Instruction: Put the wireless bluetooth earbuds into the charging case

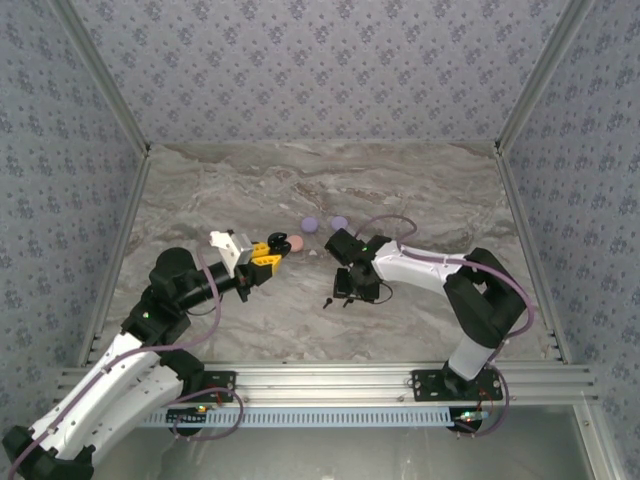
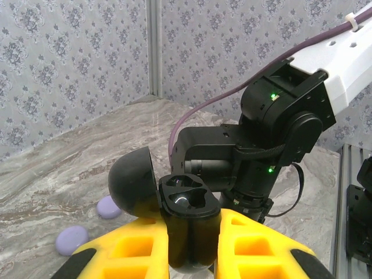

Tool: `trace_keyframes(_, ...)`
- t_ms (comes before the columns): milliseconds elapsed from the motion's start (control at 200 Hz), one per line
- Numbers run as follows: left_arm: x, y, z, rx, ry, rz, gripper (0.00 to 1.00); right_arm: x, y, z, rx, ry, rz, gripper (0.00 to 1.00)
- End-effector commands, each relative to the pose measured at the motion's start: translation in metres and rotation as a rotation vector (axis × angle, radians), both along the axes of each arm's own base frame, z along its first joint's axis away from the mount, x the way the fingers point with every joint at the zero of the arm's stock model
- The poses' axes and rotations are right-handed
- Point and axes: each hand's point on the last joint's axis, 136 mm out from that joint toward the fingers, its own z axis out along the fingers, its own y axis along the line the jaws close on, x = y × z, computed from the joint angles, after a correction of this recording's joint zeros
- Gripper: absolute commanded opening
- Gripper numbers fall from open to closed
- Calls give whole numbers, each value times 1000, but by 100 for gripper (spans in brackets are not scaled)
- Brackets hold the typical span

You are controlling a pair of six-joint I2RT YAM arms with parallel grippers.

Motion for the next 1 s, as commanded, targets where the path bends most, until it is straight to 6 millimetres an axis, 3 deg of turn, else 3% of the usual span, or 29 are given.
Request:
trace_keyframes(0,-3,-2,9,-19,-41,-18,0,-5,-3,-8,-23,28,-7,49)
trace_keyframes(620,-1,-4,8,-18,-33,-20,0,-12,8,-23,-6,73,32,32)
trace_keyframes(840,-1,-4,5,-14,-25,-20,0,-4,14,-13,6,23,63,26)
trace_keyframes(994,0,-4,3,-14,-15,-17,0,5,10,7,-3,-43,82,26)
